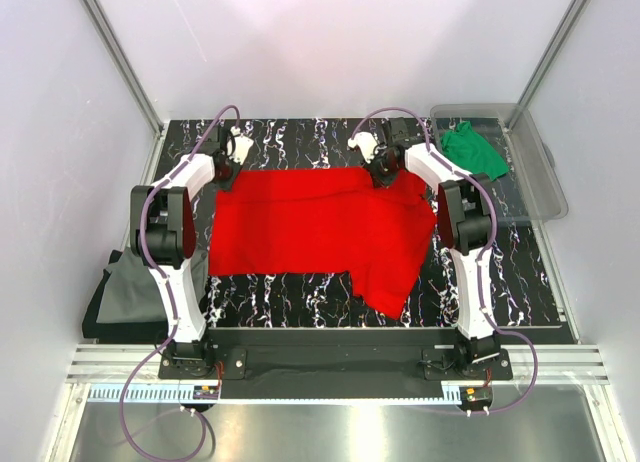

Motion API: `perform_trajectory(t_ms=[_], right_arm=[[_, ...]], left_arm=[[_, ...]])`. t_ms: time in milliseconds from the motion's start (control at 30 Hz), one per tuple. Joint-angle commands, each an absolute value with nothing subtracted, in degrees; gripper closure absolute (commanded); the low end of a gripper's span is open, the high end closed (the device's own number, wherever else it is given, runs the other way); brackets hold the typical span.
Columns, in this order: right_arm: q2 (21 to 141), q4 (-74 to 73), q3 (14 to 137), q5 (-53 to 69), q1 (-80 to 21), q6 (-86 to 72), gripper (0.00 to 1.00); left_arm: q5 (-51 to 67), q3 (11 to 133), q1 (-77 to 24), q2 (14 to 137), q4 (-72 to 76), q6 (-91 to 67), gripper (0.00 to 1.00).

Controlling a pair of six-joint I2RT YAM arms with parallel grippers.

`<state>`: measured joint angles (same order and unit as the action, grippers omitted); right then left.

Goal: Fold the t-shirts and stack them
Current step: Fold the tshirt

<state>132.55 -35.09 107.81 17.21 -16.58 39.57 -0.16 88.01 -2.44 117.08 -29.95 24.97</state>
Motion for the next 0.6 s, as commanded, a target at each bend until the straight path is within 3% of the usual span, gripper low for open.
perform_trajectory(t_ms=[0, 167, 267, 300, 333, 433, 567], right_arm=[[126.7, -36.6, 107.1, 18.3, -17.6, 38.5, 0.99], [121.2, -36.7, 103.7, 17.0, -19.9, 36.5, 0.97], [119.1, -36.9, 100.6, 15.2, -22.7, 33.9, 0.90], [118.5, -36.9, 98.5, 13.6, -23.8, 33.5, 0.85], [117.3, -36.6, 97.1, 12.4, -24.9, 33.3, 0.70], [113.7, -33.6, 90.4, 6.3, -30.6, 34.1, 0.59], [110.8, -31.7, 86.7, 3.6, -32.6, 33.0, 0.55]], left_arm=[[1.0, 88.1, -2.5, 114.4, -28.7, 24.6, 1.00], [1.7, 88.0, -2.5, 113.8, -28.8, 24.6, 1.00], [2.2, 87.8, -2.5, 113.2, -28.8, 24.8, 1.00], [2.4, 87.6, -2.5, 113.1, -28.7, 25.0, 1.00], [2.5, 87.5, -2.5, 113.1, -28.7, 25.3, 1.00], [2.6, 87.2, -2.5, 112.9, -28.8, 26.0, 1.00], [2.3, 87.0, -2.8, 112.8, -28.8, 26.8, 1.00]])
